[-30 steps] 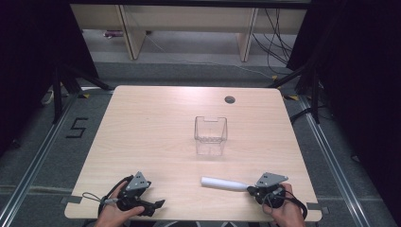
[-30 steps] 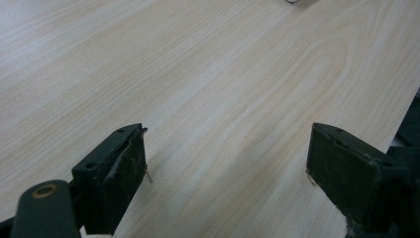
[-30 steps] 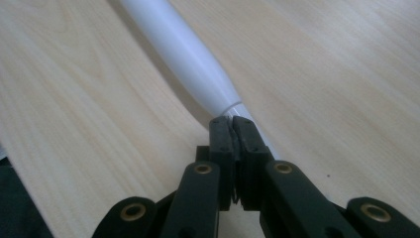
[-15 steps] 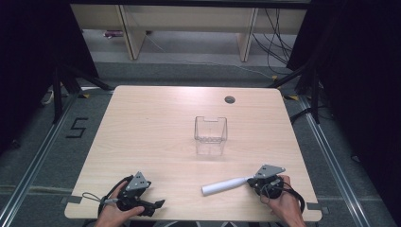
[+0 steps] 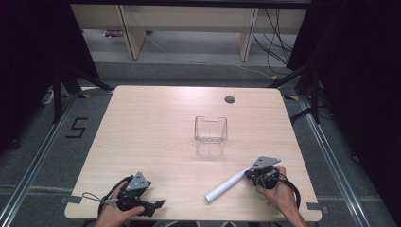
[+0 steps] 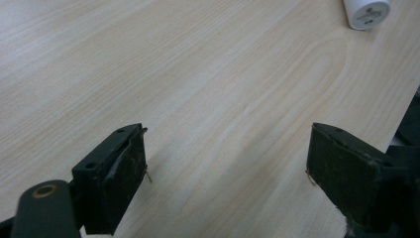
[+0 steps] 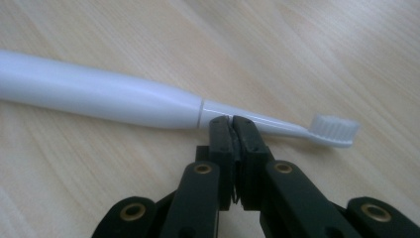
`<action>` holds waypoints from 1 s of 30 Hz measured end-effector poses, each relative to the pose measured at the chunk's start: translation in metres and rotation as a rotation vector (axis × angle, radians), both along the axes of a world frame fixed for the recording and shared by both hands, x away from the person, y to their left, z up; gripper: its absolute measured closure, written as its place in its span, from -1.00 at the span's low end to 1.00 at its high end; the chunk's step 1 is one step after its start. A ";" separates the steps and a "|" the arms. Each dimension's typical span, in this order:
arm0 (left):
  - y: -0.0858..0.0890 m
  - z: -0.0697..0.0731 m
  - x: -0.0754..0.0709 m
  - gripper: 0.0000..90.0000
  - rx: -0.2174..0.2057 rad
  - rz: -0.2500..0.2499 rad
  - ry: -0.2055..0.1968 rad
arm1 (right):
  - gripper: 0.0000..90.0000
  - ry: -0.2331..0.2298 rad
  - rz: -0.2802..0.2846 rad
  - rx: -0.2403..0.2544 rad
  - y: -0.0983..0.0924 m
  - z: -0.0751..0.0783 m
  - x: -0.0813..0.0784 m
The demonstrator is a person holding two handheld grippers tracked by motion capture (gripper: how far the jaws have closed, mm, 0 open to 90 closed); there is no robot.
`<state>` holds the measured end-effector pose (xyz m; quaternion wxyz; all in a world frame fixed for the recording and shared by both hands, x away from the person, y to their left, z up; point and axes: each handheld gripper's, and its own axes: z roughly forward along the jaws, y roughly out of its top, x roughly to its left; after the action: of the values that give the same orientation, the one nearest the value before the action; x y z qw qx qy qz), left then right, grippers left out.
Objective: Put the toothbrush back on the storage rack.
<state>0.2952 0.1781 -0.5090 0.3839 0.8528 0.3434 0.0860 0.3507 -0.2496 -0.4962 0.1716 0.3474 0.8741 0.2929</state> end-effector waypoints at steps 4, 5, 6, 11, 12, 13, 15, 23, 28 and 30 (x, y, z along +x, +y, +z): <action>0.000 0.000 0.000 -0.67 -0.002 0.001 0.000 | 0.94 0.002 0.018 -0.010 0.003 0.001 0.006; 0.001 0.001 0.000 -0.67 0.013 -0.010 -0.001 | 0.94 0.020 0.017 -0.010 0.006 0.001 0.008; 0.001 0.001 0.000 -0.67 0.012 -0.009 -0.001 | 0.94 0.011 0.025 -0.017 0.006 0.001 0.011; 0.001 0.001 0.000 -0.67 0.012 -0.009 -0.002 | 0.94 0.010 0.016 -0.020 0.012 0.002 0.017; 0.001 0.001 0.000 -0.67 0.012 -0.009 -0.002 | 0.94 0.010 0.016 -0.020 0.012 0.002 0.017; 0.001 0.001 0.000 -0.67 0.012 -0.010 -0.002 | 0.94 0.006 0.027 -0.022 0.016 0.002 0.020; 0.001 0.001 0.000 -0.67 0.013 -0.011 -0.003 | 0.93 0.020 0.017 -0.015 0.020 0.002 0.021; 0.001 0.001 0.000 -0.67 0.016 -0.009 -0.007 | 0.91 -0.002 0.047 -0.026 0.033 0.000 0.028; 0.001 0.001 0.000 -0.67 0.017 -0.007 -0.007 | 0.90 -0.008 0.051 -0.028 0.035 0.002 0.031; 0.001 0.001 0.000 -0.67 0.021 -0.010 -0.008 | 0.90 0.008 0.053 -0.032 0.035 0.004 0.033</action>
<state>0.2957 0.1794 -0.5078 0.3768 0.8580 0.3369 0.0911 0.3834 -0.2144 -0.4923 0.1660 0.3227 0.8882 0.2819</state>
